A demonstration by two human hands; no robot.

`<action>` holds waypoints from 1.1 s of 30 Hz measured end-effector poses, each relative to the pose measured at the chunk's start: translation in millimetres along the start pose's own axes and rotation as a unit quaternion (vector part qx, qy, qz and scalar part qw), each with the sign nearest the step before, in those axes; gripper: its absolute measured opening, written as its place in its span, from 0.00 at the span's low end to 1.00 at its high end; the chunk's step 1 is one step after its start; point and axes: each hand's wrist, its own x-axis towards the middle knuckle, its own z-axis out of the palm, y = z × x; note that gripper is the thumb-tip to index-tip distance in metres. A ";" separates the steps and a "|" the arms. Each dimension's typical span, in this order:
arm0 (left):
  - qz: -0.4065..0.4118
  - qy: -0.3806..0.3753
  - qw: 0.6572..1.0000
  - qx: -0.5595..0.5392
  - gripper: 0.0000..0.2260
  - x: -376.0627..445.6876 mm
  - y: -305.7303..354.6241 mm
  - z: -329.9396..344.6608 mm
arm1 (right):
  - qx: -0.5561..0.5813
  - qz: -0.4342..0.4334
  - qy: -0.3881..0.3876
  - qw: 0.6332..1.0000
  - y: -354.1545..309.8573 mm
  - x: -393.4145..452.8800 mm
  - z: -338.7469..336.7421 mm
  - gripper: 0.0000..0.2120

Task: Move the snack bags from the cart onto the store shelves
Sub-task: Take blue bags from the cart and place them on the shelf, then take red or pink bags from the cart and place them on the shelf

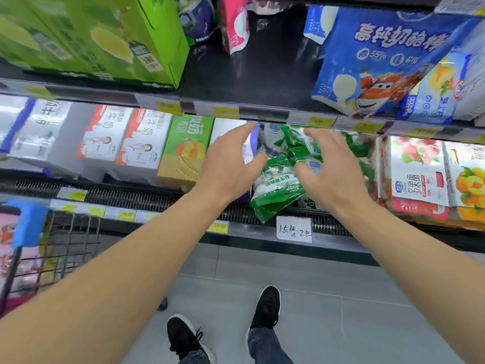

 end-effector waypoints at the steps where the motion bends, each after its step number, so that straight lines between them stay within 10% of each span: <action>1: -0.014 -0.004 1.000 0.005 0.25 -7.0 -8.5 -7.2 | -0.008 -0.009 -0.010 1.000 -10.2 -3.1 5.8 0.27; 17: -0.262 0.185 0.947 -0.006 0.21 -227.6 -224.3 -220.6 | -0.011 -0.268 -0.226 0.937 -308.5 -70.1 179.0 0.23; 33: -0.408 0.123 0.904 -0.042 0.21 -395.2 -346.8 -261.3 | -0.182 -0.372 -0.492 0.766 -429.2 -161.8 319.9 0.18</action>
